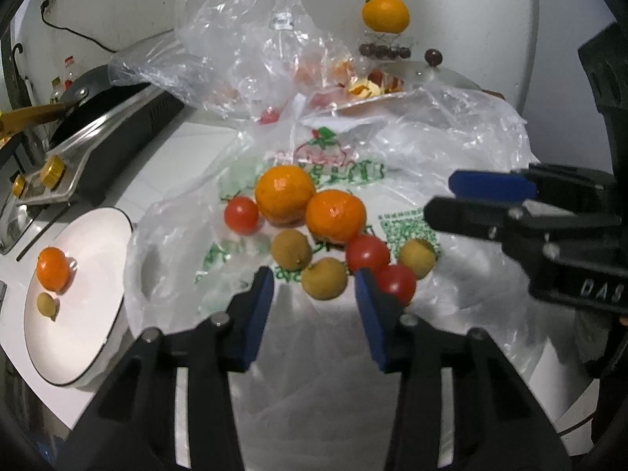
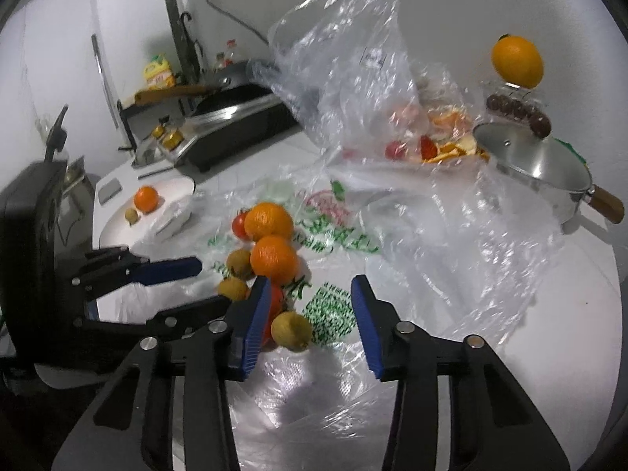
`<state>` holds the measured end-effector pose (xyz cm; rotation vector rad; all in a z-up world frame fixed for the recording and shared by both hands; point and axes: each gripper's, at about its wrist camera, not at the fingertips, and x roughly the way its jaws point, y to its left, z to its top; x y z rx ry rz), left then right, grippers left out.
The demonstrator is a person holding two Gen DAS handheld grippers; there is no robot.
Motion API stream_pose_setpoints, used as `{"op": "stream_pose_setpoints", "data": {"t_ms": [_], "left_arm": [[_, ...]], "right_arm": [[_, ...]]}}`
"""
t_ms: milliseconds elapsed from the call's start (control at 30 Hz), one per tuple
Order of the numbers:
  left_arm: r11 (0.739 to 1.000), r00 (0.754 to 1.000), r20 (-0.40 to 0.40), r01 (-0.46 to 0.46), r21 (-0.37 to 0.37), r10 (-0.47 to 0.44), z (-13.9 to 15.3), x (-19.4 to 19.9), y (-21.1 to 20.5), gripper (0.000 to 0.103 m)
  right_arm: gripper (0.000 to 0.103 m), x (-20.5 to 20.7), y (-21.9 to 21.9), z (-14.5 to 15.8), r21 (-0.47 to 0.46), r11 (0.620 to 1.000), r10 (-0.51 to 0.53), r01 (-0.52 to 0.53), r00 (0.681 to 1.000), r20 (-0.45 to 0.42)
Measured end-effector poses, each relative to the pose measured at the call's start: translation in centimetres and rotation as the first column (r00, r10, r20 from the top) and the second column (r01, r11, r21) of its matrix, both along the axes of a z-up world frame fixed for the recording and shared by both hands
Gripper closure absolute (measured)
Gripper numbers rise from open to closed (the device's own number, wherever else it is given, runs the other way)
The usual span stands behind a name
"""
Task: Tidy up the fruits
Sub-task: 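Grasp a small brown fruit with the left gripper while the right gripper grasps another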
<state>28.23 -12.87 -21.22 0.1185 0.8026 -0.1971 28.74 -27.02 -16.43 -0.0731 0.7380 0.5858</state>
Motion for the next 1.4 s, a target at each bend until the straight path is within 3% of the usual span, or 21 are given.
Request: {"op": "stream_pose_setpoints", "data": {"t_ms": [700, 867, 1400], "left_arm": [[1.0, 0.998, -0.059, 0.02, -0.015, -0.021, -1.3, 2.0, 0.5, 0.06], [0.999, 0.997, -0.067, 0.039, -0.032, -0.041, -1.6, 2.0, 0.4, 0.073], [0.996, 0.998, -0.017, 0.059, -0.068, -0.06, 0.3, 0.4, 1.5, 0.075]], "right_arm": [[0.07, 0.4, 1.1, -2.2, -0.058, 0.996, 0.055, -0.061, 0.992, -0.11], [0.075, 0.7, 1.3, -2.4, -0.061, 0.996, 0.054, -0.062, 0.989, -0.135], [0.075, -0.1, 1.6, -0.9, -0.079, 0.996, 0.023, -0.03, 0.996, -0.088]]}}
